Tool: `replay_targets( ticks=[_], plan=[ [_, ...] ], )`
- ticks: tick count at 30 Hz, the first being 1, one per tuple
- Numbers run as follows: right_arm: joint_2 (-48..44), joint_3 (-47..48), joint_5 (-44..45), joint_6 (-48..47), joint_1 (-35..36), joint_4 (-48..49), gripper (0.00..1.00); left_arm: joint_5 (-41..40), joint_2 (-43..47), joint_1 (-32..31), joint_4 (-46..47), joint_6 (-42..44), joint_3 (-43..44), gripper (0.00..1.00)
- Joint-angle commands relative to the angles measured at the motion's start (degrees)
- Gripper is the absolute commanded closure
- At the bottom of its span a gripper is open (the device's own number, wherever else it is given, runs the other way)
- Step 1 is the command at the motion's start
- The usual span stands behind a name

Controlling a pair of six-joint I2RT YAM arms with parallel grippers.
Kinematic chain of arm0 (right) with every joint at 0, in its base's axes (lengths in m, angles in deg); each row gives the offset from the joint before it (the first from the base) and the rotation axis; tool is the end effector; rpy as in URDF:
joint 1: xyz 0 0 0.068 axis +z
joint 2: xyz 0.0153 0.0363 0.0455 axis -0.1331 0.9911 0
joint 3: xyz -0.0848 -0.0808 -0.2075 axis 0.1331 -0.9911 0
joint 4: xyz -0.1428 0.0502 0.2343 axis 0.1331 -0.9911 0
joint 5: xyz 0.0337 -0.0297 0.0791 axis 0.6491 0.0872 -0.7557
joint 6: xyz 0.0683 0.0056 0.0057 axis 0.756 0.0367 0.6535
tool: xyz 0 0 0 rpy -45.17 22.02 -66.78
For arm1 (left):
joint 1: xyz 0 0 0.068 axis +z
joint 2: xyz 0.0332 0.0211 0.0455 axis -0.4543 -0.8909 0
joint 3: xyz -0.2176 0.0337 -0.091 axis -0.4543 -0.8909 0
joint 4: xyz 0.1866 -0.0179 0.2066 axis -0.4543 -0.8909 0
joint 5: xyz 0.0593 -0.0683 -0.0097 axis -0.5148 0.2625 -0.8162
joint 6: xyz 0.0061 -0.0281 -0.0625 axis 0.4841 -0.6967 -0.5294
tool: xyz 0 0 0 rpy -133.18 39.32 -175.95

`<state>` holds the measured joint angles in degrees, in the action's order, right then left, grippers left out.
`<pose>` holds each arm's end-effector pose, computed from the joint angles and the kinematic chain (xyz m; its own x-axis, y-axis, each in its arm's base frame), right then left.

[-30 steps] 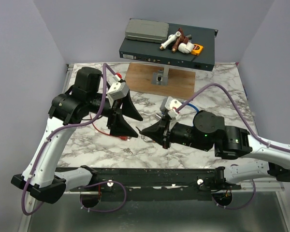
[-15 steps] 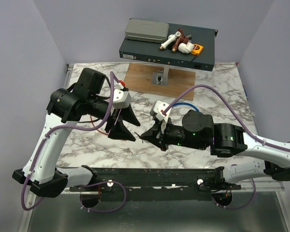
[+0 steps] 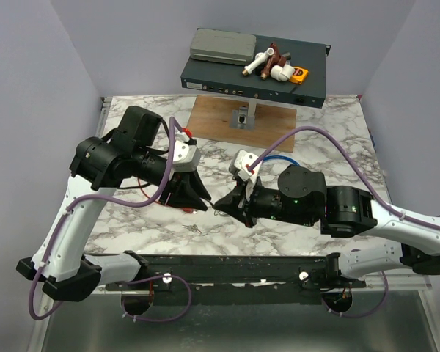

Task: Unlock with the key
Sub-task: Adjust the key.

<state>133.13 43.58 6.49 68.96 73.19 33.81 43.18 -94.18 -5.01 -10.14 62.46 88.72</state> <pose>0.0560 0.2858 0.4283 -0.1306 -0.2205 -0.9666 -0.9363 0.3479 0.0471 0.1410 -0.1485 0.4434 -0.1102 0.3461 -0.9317 0.9545 -0.2244 -0.1962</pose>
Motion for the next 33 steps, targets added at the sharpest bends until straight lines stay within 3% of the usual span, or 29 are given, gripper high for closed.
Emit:
replay_targets(
  ticks=[1,5,7,15,17,19,22,33],
  plan=[
    [0.6,1.5,-0.5,-0.4,-0.6,-0.7,0.99,-0.6,1.3,-0.5,0.7,-0.2,0.0,0.73],
    [1.1,2.0,-1.1,-0.4,-0.8,-0.7,0.99,-0.1,1.4,-0.6,1.5,-0.9,-0.5,0.86],
    [1.5,2.4,-1.2,-0.5,-0.8,-0.7,0.99,-0.3,1.2,-0.8,1.5,-1.0,-0.9,0.99],
    [0.7,0.9,-1.1,-0.8,-0.9,2.7,0.99,-0.6,1.4,-1.0,1.8,-1.2,-2.5,1.0],
    [-0.8,-1.4,0.6,-0.6,-0.9,5.2,0.93,-0.5,1.7,-1.0,2.1,-1.7,-2.8,1.0],
    [-3.0,-4.7,2.7,0.3,-0.9,9.1,0.74,-0.1,1.9,-1.1,2.0,-1.8,-3.1,1.0],
    [-6.5,-9.9,4.2,1.7,-0.9,14.2,0.56,0.4,1.8,-1.0,1.8,-1.9,-2.8,1.0],
    [-10.7,-17.9,-1.1,3.2,-1.8,23.3,0.5,3.4,0.8,-0.8,2.0,-3.3,-0.6,1.0]
  ],
)
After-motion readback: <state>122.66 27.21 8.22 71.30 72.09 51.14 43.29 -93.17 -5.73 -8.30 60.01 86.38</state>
